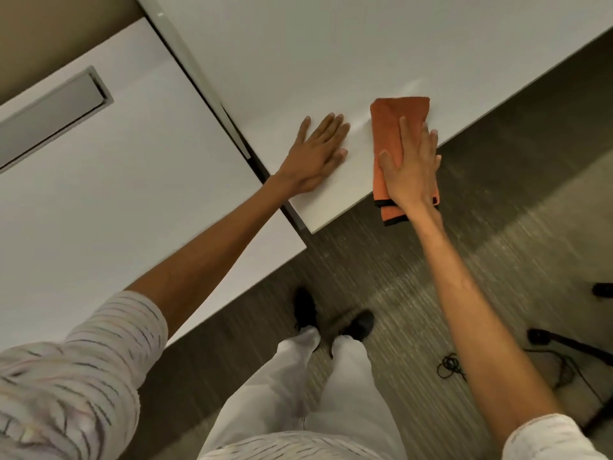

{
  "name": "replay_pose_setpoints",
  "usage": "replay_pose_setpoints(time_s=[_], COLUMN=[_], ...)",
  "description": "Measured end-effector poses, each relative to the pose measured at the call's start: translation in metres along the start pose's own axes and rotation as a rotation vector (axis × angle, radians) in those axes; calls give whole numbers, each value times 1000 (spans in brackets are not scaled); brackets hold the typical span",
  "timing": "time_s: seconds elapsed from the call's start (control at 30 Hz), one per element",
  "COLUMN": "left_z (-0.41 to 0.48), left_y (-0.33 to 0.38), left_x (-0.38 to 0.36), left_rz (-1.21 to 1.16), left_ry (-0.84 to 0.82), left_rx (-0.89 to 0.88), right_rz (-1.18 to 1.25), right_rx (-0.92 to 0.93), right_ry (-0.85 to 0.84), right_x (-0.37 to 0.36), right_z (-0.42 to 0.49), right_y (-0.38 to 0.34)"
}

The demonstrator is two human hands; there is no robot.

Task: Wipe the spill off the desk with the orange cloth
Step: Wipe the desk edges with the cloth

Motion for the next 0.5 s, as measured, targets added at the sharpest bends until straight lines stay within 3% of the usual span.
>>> replay_pose_setpoints(time_s=[0.23, 0.5], left_z=[-6, -5], left_y=[8, 10], left_x=[0, 3], left_rz=[-4, -14], left_ry=[19, -9], left_rx=[28, 63], right_rz=[-42, -12], right_rx=[-160, 82], right_ry=[34, -33], right_x=[7, -18], right_z=[32, -50], right_y=[-10, -22])
Point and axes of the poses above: each hand's wrist, its own z-axis towards the middle knuckle, its own x-axis out of the back of the hand, y = z × x, the point moved 1 cm from there along z, towards the middle knuckle, and after that the axes turned 1 degree about y, right-handed, at the moved point
